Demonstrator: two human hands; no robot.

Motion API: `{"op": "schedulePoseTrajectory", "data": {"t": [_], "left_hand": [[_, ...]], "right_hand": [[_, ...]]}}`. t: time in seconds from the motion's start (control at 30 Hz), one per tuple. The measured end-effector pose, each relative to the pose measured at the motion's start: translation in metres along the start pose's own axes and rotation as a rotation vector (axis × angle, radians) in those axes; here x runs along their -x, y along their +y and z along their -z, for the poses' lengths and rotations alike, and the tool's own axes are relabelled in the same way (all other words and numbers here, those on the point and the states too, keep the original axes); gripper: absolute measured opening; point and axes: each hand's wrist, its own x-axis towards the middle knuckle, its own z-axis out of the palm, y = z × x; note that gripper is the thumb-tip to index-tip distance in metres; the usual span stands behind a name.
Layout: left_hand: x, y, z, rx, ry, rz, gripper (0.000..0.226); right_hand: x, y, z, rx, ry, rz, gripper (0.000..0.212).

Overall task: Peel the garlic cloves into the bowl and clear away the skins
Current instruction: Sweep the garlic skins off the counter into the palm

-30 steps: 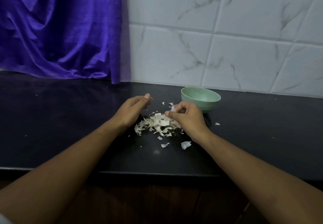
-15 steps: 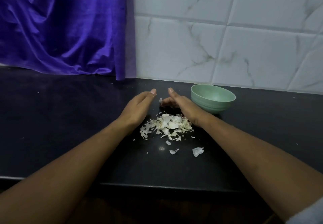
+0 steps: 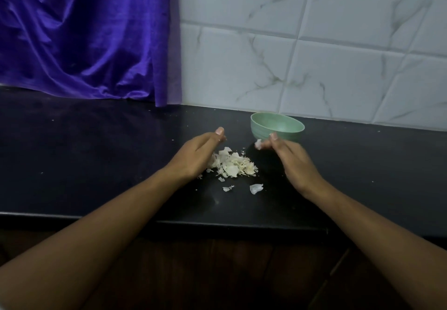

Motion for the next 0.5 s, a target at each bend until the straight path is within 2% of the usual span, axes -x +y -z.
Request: {"op": "schedulePoseTrajectory", "data": {"t": [0.1,0.17,0.23,0.27,0.33,0.37,0.43,0.5], "left_hand": [[0.003,0.002,-0.004,-0.085,0.026,0.02,0.063],[0.0,0.004,-0.009,-0.068,-0.005,0.044,0.065],[-0.004,0.007,-0.018,0.011,-0.046,0.058,0.069],[-0.006,0.008,-0.023,0.07,-0.065,0.067,0.07],[-0.011,0.009,-0.03,0.192,-0.065,0.089,0.061],[-0.014,0.009,-0.031,0.238,-0.033,0.095,0.055],[-0.018,0.008,-0.025,0.316,0.073,0.102,0.051],[-0.021,0.005,-0.014,0.358,0.2,0.134,0.056]], "right_hand": [[0.013,0.002,0.015,0.19,-0.025,-0.122,0.048],[0.016,-0.004,0.013,0.271,-0.133,-0.184,0.066],[0.017,-0.016,0.002,0.345,-0.262,-0.152,0.089],[0.016,-0.022,-0.004,0.367,-0.319,-0.127,0.092],[0.015,-0.029,-0.017,0.39,-0.4,-0.06,0.081],[0.014,-0.032,-0.024,0.417,-0.423,-0.022,0.083],[0.01,-0.027,-0.036,0.495,-0.446,-0.01,0.121],[0.002,-0.025,-0.045,0.524,-0.458,-0.015,0.142]]}}
